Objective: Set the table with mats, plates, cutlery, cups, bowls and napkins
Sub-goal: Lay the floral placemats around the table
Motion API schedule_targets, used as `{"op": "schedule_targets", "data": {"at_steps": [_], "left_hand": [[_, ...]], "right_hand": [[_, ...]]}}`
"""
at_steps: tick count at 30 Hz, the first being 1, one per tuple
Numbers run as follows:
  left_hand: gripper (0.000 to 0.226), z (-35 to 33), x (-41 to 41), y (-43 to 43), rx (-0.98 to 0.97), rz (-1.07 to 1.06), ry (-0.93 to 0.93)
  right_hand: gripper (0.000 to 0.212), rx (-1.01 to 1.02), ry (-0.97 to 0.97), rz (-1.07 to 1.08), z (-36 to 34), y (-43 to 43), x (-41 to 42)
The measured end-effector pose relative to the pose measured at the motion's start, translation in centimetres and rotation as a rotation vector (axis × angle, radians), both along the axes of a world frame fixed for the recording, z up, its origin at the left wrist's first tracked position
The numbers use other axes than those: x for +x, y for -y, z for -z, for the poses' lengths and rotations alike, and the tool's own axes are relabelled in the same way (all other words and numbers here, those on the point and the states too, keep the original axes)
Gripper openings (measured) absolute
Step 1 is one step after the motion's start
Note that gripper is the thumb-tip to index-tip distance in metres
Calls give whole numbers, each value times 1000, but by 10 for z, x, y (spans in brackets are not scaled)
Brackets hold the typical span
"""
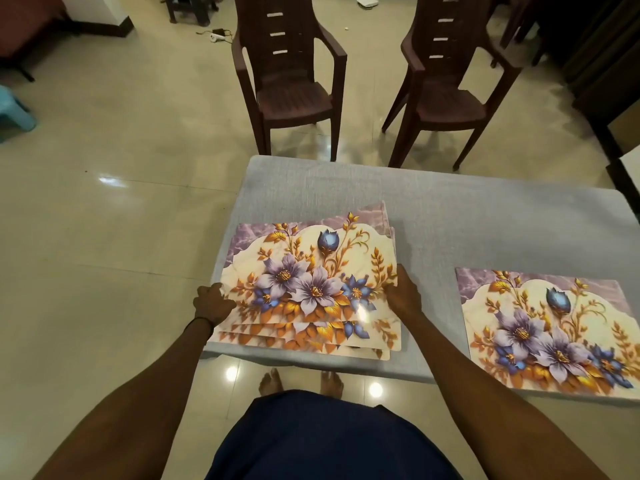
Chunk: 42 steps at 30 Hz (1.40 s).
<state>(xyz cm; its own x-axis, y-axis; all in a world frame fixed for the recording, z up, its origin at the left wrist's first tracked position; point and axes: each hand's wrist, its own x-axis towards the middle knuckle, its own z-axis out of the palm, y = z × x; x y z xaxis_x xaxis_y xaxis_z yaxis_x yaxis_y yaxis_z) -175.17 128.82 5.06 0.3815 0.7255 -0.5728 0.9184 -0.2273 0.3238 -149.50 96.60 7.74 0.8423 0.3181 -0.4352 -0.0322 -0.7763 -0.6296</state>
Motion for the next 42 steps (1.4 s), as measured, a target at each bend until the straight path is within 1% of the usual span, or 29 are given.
{"op": "schedule_targets", "data": {"at_steps": [2,4,6,8,12,14,17,19,22,24,27,31,33,36,39,42], "left_hand": [[83,4,-3,-2,-26,-30,26],[68,9,-7,-8,-47,-71,86],[54,8,-9,-15,-66,-94,173],[41,-3,-8,-19,-105,-179,307],[24,-38,-11,-30,-214,-365,613],[17,-47,-21,-47,-243,-398,701],[23,-53,-43,-78,-217,-378,720],[22,-54,-67,-98,-205,-385,724],[20,-54,-113,-128,-216,-390,709],[20,-53,-151,-153,-197,-393,688],[21,-51,-201,-188,-187,-426,674],[25,-54,-255,-230,-193,-505,685],[27,-55,-273,-247,-194,-519,690],[26,-52,-289,-278,-180,-508,705],[22,-49,-286,-308,-179,-468,721],[23,-46,-275,-339,-217,-498,735]], "right_hand": [[52,144,-42,43,-3,-3,7],[40,276,-80,92,-11,-9,15],[27,381,-107,87,-24,-15,22],[23,456,-133,61,-32,-20,27],[30,485,-199,91,-35,-34,26],[33,455,-206,84,-35,-49,24],[32,420,-196,63,-34,-81,8],[33,418,-180,77,-36,-109,-17],[38,382,-153,114,-31,-151,-58],[36,340,-140,105,-24,-181,-86],[37,305,-128,90,-17,-228,-122],[40,323,-66,91,-17,-292,-168],[40,316,-58,101,-15,-314,-182],[33,322,-48,62,-15,-344,-196],[25,364,-64,19,-16,-372,-196],[22,357,-76,41,-9,-401,-190]]}}
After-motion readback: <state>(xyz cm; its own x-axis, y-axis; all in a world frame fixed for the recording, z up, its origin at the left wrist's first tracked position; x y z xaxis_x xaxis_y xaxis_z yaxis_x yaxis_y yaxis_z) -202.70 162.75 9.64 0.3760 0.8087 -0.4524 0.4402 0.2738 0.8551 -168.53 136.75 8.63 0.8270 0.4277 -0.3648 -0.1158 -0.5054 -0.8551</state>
